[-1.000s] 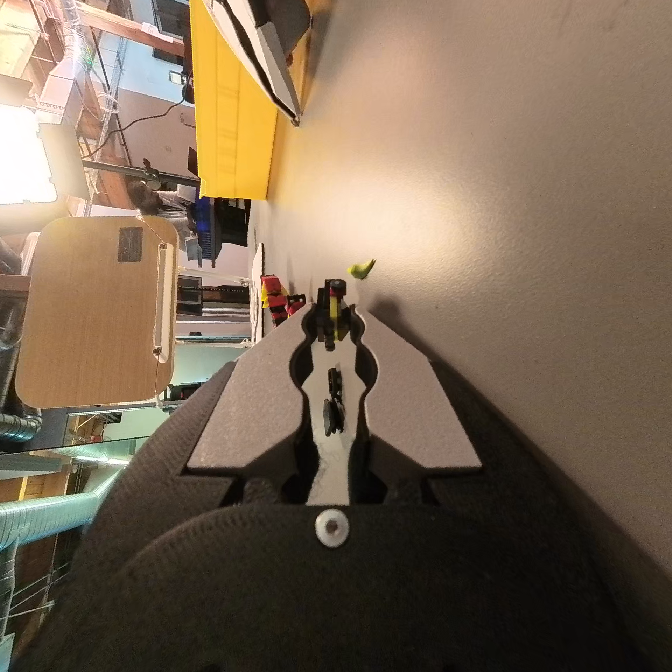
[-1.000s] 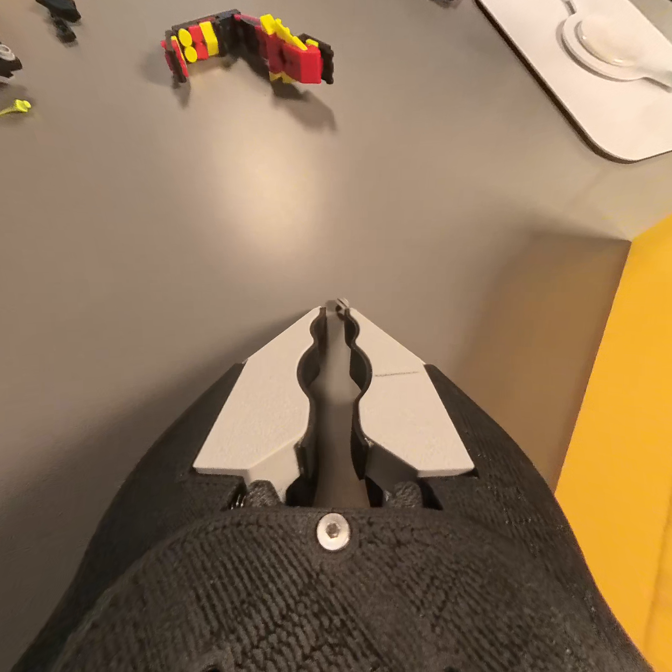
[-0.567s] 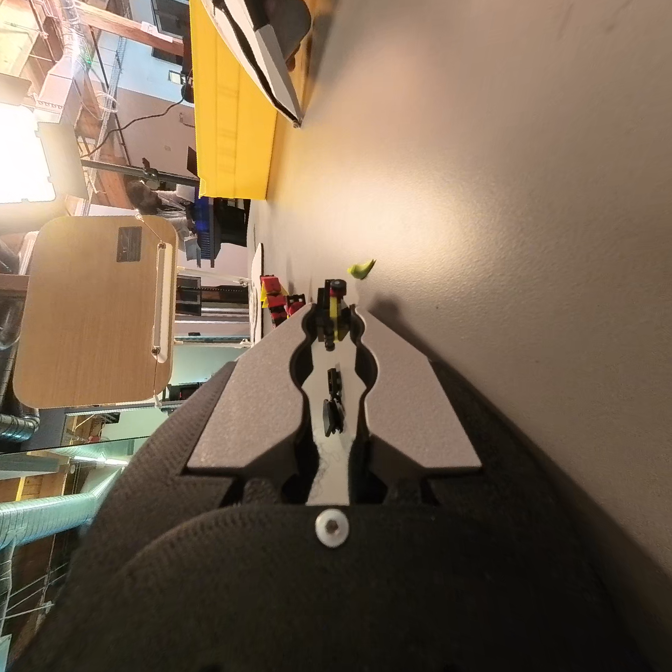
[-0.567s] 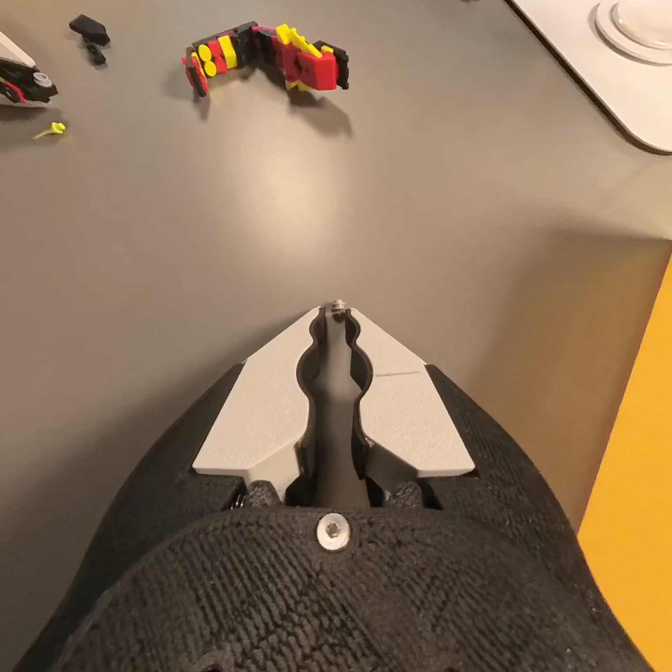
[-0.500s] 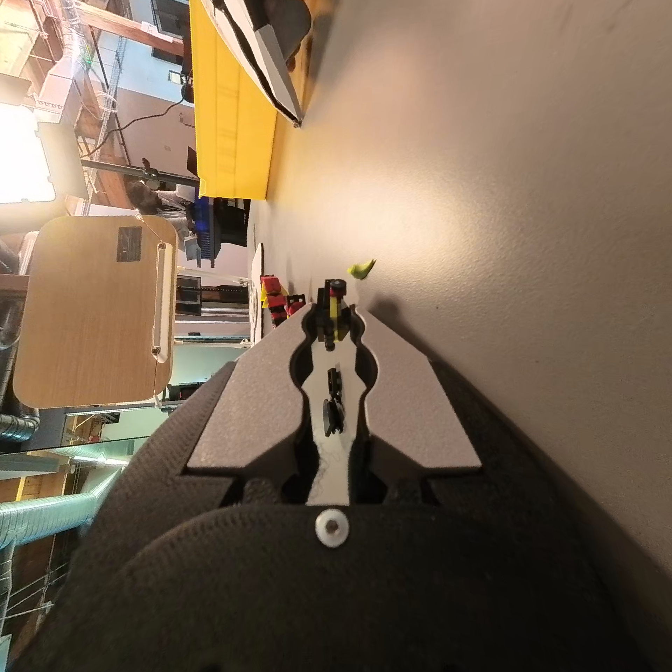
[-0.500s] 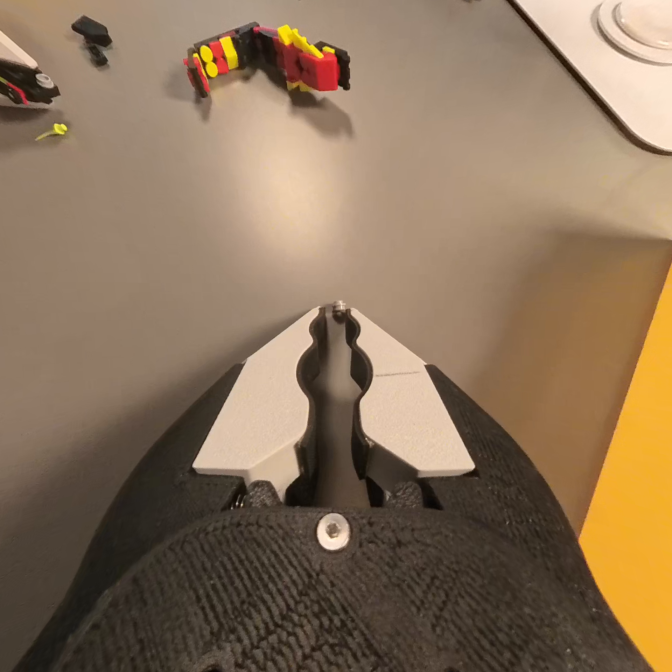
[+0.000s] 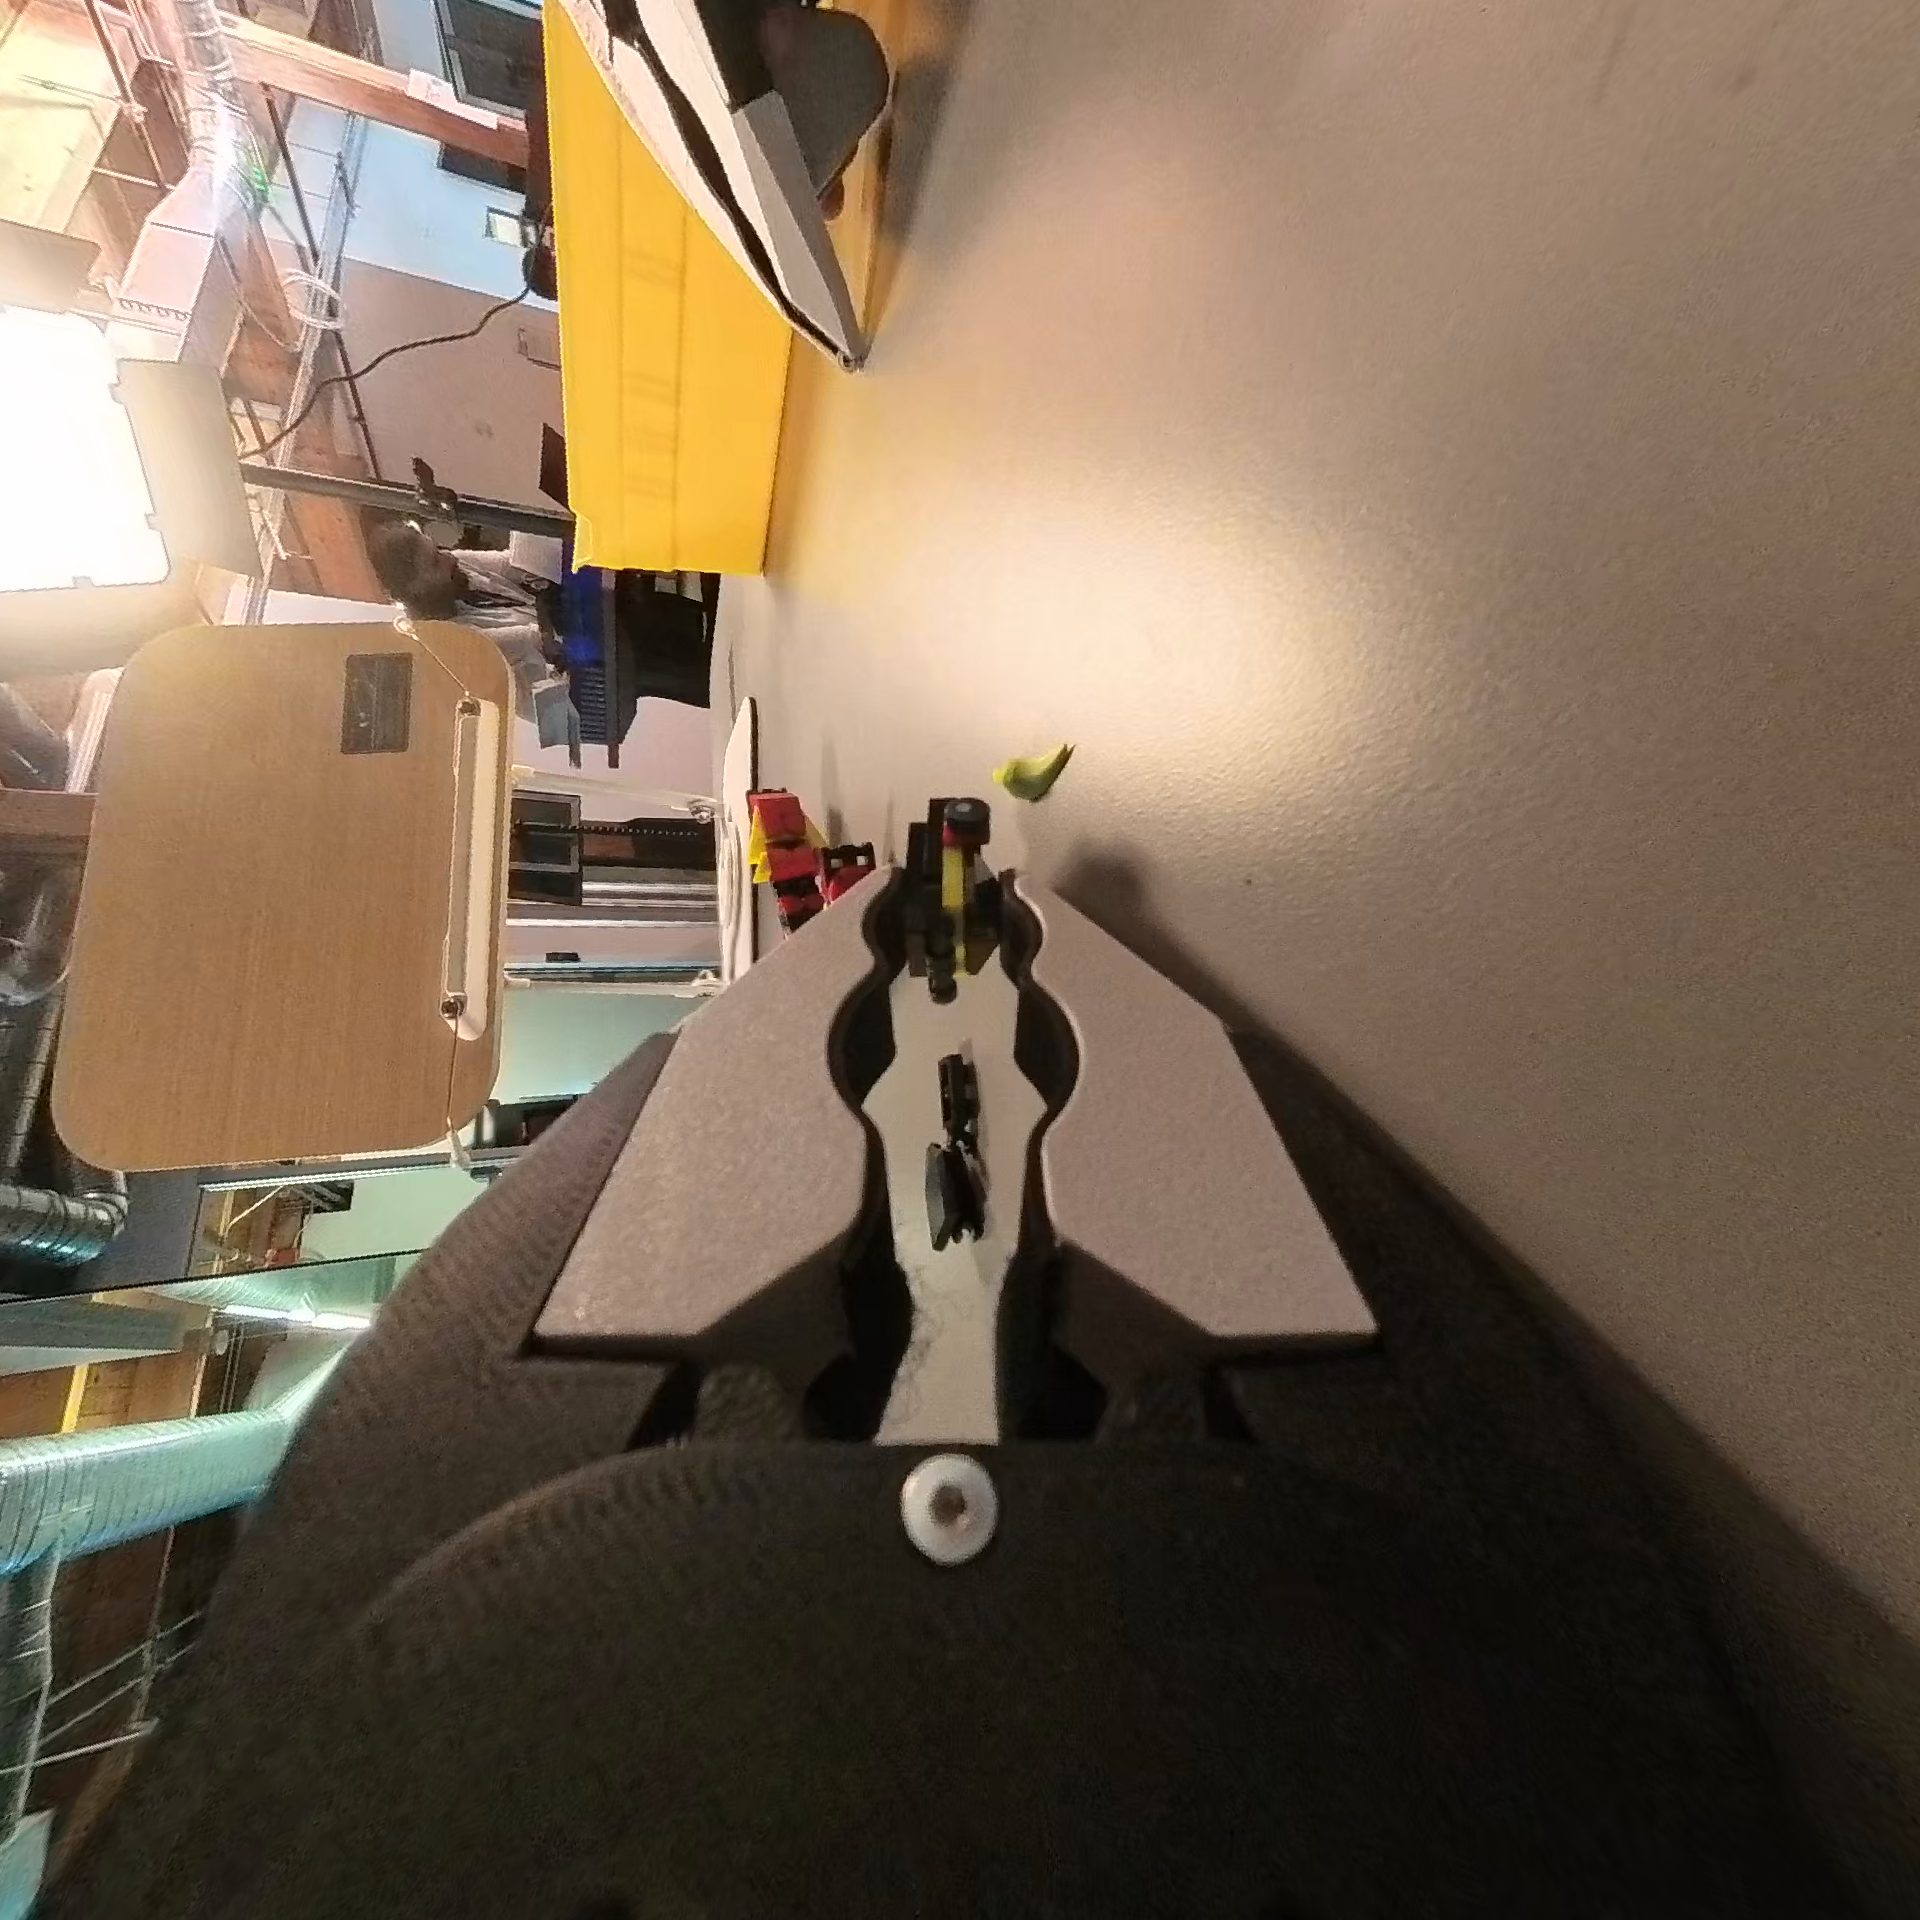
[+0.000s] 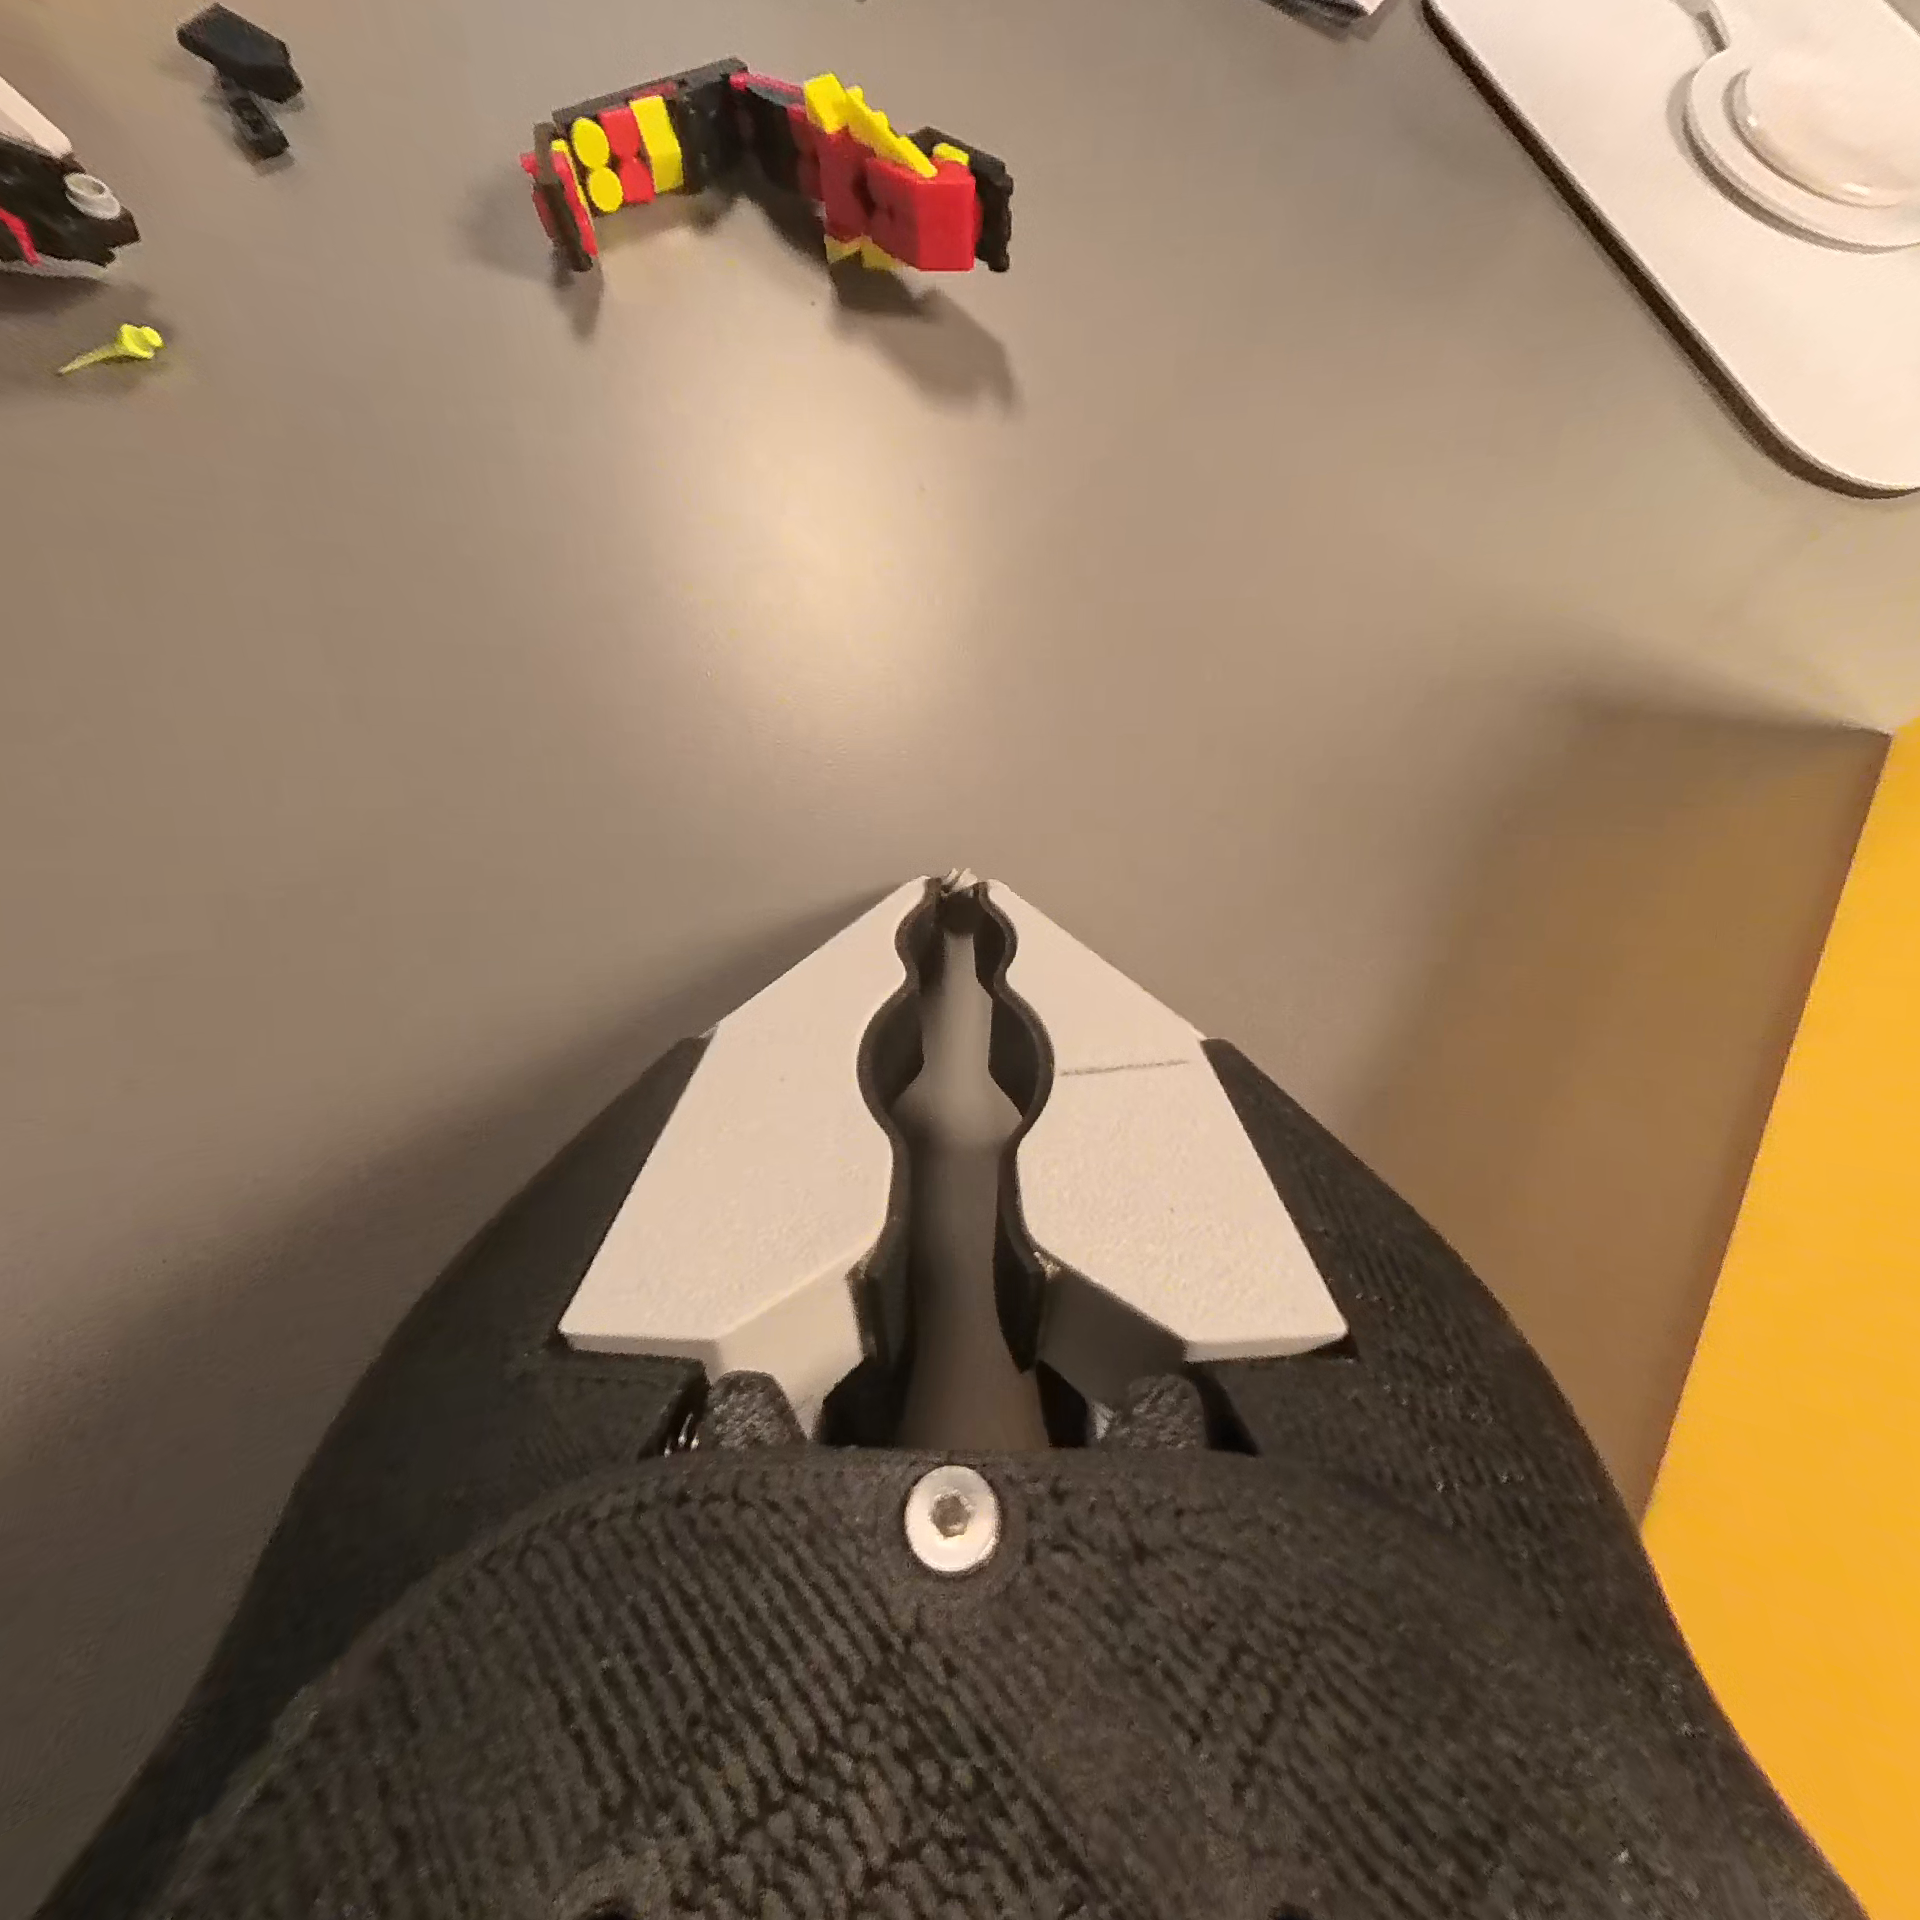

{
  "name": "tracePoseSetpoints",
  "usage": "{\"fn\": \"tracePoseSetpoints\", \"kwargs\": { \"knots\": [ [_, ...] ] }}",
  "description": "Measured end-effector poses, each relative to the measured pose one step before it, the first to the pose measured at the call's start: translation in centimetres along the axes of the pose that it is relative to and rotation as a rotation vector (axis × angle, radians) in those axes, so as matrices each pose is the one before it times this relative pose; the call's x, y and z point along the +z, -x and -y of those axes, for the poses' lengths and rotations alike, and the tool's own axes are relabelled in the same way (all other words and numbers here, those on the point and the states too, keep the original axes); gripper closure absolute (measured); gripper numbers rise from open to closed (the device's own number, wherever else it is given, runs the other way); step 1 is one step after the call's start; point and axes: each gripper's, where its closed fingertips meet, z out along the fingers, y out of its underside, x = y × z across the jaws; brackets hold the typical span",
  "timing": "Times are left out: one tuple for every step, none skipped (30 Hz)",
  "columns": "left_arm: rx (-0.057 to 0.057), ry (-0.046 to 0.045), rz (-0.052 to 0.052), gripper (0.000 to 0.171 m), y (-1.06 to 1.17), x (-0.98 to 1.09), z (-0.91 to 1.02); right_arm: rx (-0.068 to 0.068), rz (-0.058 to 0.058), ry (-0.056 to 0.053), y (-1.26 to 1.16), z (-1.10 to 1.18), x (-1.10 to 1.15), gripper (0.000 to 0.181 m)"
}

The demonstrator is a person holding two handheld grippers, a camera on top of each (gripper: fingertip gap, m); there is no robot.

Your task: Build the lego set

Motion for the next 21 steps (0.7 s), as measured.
{"fn": "tracePoseSetpoints", "kwargs": {
  "knots": [
    [0.0068,-0.00026,0.0024,0.156,-0.005,-0.002,0.048,-0.0088,-0.0111,-0.0055,-0.002,0.173,0.048,0.178],
    [0.012,-0.00202,0.0061,0.156,0.026,-0.014,0.104,-0.0147,-0.0048,-0.0191,0.227,0.469,0.081,0.177],
    [0.0152,-0.00493,0.0108,0.156,0.093,-0.052,0.166,-0.0168,0.0067,-0.0402,0.567,0.942,0.111,0.178],
    [0.0189,-0.00405,0.0116,0.156,0.076,-0.063,0.169,-0.0176,0.0269,-0.0598,1.058,1.398,0.226,0.178],
    [0.0206,-0.00172,0.0191,0.156,0.194,-0.062,0.131,-0.0205,0.0492,-0.0673,1.536,1.619,0.427,0.178],
    [0.0199,-0.00216,0.0239,0.156,0.288,-0.072,0.146,-0.0232,0.0628,-0.0644,1.838,1.62,0.681,0.178],
    [0.0178,-0.00284,0.0201,0.156,0.227,-0.071,0.138,-0.0209,0.0629,-0.0617,1.874,1.552,0.856,0.178],
    [0.0162,-0.00344,0.0146,0.156,0.153,-0.06,0.16,-0.0132,0.0539,-0.0554,1.668,1.398,0.945,0.178],
    [0.0134,-0.00324,0.015,0.156,0.178,-0.051,0.142,-0.0031,0.0499,-0.0405,1.459,1.054,0.97,0.179],
    [0.0111,-0.00302,0.0167,0.156,0.227,-0.063,0.133,0.0024,0.0497,-0.0221,1.306,0.677,0.925,0.179],
    [0.0059,-0.00314,0.0144,0.156,0.204,-0.051,0.127,0.0023,0.0384,-0.0083,0.982,0.395,0.809,0.179],
    [0.0013,-0.00412,0.0108,0.156,0.167,-0.042,0.112,-0.001,0.0226,-0.0025,0.629,0.231,0.654,0.179],
    [-0.0012,-0.00407,0.0077,0.156,0.137,-0.047,0.093,-0.0056,0.0157,-0.0015,0.448,0.163,0.476,0.179],
    [-0.0021,-0.00161,0.0027,0.156,0.05,-0.002,0.045,-0.0105,0.0067,-0.0013,0.289,0.124,0.307,0.179],
    [-0.0005,0.00106,-0.0009,0.156,-0.024,0.014,-0.007,-0.0161,-0.0026,0.0001,0.151,0.065,0.176,0.179],
    [0.0005,0.00128,-0.0021,0.156,-0.051,0.026,-0.011,-0.0228,-0.0076,0.0027,0.086,0.005,0.074,0.179],
    [0.0004,0.00053,-0.0052,0.156,-0.106,0.033,0.009,-0.0359,-0.016,0.0121,-0.002,-0.133,0.036,0.179],
    [0.0007,0.00047,-0.0038,0.156,-0.083,0.043,0.009,-0.0577,-0.0288,0.0401,-0.183,-0.492,0.036,0.179],
    [0.0009,0.00125,-0.0018,0.156,-0.044,0.026,-0.011,-0.0798,-0.0431,0.0748,-0.407,-0.926,0.042,0.179],
    [0.0006,0.00115,-0.0002,0.156,-0.004,0.012,-0.038,-0.0965,-0.0531,0.0921,-0.537,-1.022,0.06,0.179],
    [-0.0016,0.00078,0.001,0.156,0.015,0.002,-0.031,-0.1148,-0.053,0.0945,-0.481,-0.834,0.066,0.179]
  ]
}}
